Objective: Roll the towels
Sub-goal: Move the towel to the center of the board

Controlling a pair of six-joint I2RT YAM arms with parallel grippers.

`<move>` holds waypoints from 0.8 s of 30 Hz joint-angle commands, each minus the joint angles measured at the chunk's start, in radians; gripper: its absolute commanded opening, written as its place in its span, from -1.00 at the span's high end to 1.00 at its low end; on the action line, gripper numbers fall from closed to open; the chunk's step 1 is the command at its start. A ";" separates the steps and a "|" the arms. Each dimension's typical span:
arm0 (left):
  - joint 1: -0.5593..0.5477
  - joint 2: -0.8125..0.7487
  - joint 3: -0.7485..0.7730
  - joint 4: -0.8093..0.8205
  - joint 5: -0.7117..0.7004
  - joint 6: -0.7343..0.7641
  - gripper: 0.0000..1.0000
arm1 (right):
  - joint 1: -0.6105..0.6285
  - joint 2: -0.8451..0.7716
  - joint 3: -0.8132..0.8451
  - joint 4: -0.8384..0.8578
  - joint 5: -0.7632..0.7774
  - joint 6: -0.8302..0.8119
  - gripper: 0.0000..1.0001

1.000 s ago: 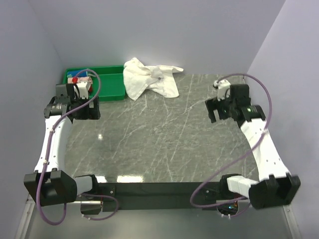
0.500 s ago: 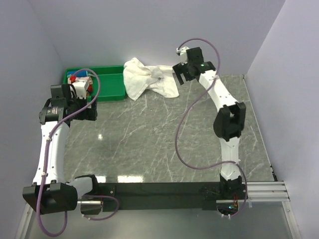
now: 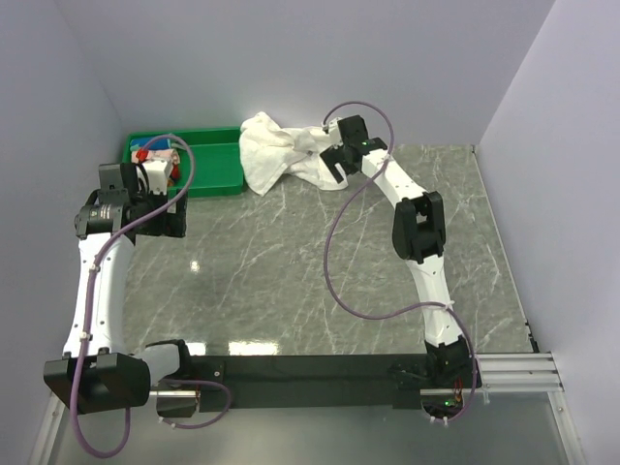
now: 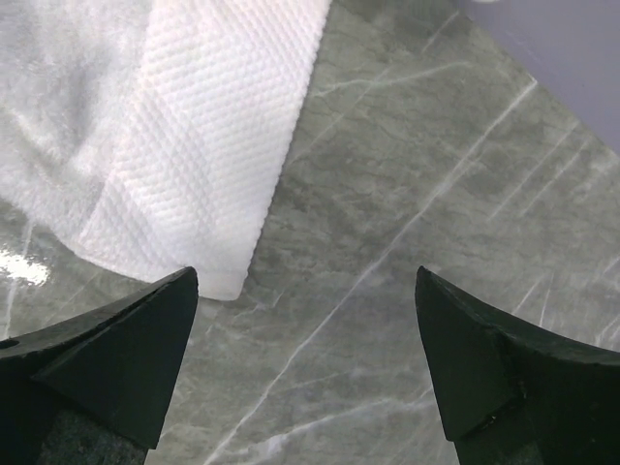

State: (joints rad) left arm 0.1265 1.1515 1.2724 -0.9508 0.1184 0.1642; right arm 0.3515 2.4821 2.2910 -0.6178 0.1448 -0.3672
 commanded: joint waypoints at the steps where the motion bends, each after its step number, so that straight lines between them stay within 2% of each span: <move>1: -0.002 -0.013 0.032 -0.011 -0.032 0.005 -0.99 | 0.018 0.000 0.053 0.032 -0.086 -0.047 -0.96; 8: -0.002 -0.024 0.013 -0.026 -0.046 -0.003 -0.99 | 0.047 -0.035 0.018 -0.040 -0.243 -0.010 -0.98; 11: -0.004 -0.029 0.002 -0.032 -0.048 -0.014 -0.99 | 0.061 -0.017 0.025 -0.054 -0.249 0.004 -0.99; 15: -0.004 -0.038 0.001 -0.042 -0.037 -0.019 -0.99 | 0.083 0.043 0.099 -0.108 -0.203 -0.013 -0.97; 21: -0.002 -0.036 0.031 -0.062 -0.046 -0.018 -0.99 | 0.124 0.072 0.110 -0.140 -0.146 -0.061 -0.95; 24: -0.004 -0.041 0.036 -0.069 -0.059 -0.015 -0.99 | 0.156 0.087 0.072 -0.123 -0.030 -0.131 -0.92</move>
State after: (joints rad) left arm 0.1265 1.1389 1.2720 -1.0084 0.0795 0.1600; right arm 0.4747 2.5381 2.3512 -0.7334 0.0128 -0.4278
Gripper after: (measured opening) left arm 0.995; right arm 0.967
